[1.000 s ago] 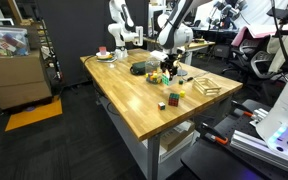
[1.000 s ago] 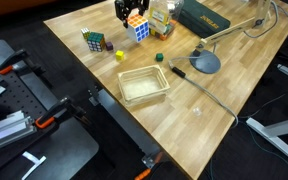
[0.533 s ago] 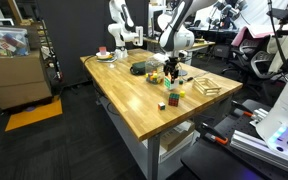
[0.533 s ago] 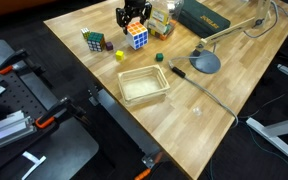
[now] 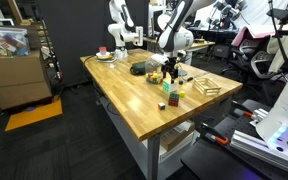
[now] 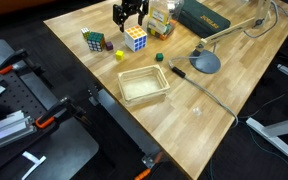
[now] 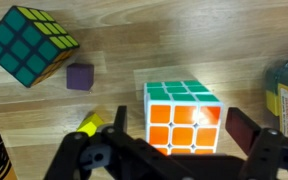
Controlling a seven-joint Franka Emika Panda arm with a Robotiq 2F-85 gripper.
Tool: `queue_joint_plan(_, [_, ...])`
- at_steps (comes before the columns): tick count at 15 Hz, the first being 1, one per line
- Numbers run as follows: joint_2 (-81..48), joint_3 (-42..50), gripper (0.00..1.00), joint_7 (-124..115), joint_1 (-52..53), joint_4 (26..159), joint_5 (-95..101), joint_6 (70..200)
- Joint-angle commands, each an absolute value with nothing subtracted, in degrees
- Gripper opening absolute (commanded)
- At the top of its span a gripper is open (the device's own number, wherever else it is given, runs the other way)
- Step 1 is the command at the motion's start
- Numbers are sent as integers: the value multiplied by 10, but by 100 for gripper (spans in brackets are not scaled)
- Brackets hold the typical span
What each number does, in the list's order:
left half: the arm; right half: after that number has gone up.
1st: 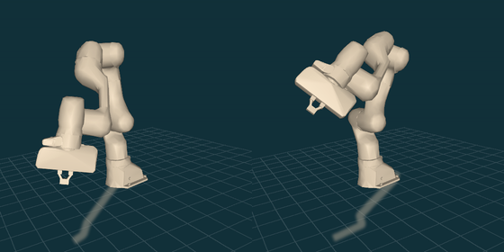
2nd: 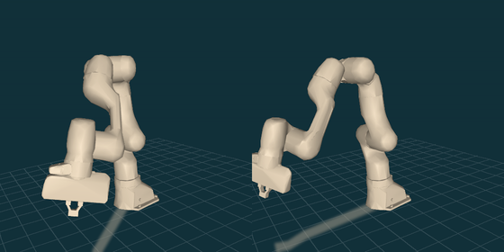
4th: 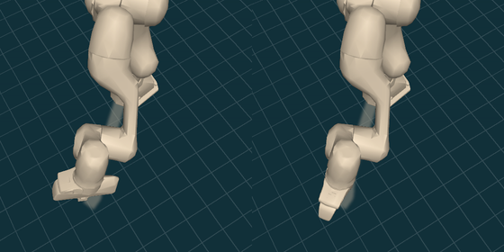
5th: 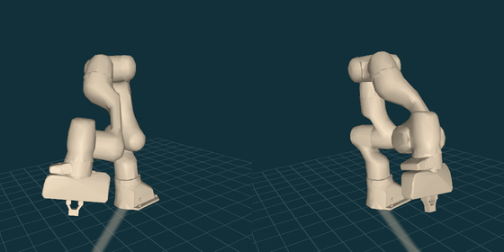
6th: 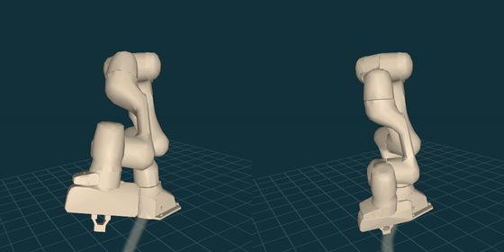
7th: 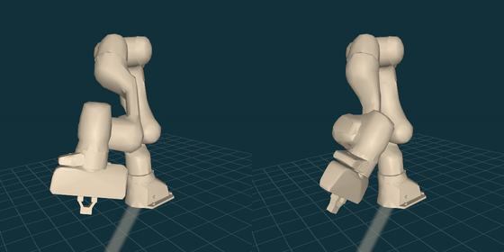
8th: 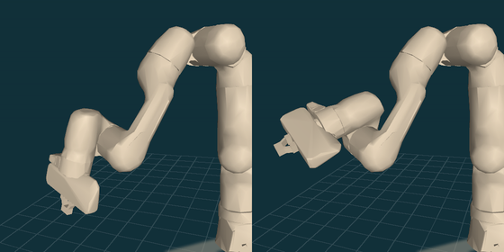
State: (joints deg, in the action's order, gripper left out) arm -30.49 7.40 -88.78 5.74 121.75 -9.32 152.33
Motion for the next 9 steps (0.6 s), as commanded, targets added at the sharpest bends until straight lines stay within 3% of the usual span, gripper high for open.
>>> queue_joint_plan(1, [-247,96,100,-896,96,1273,-40,1536])
queue_joint_plan(9, [-268,81,100,-894,85,1250,-45,1522])
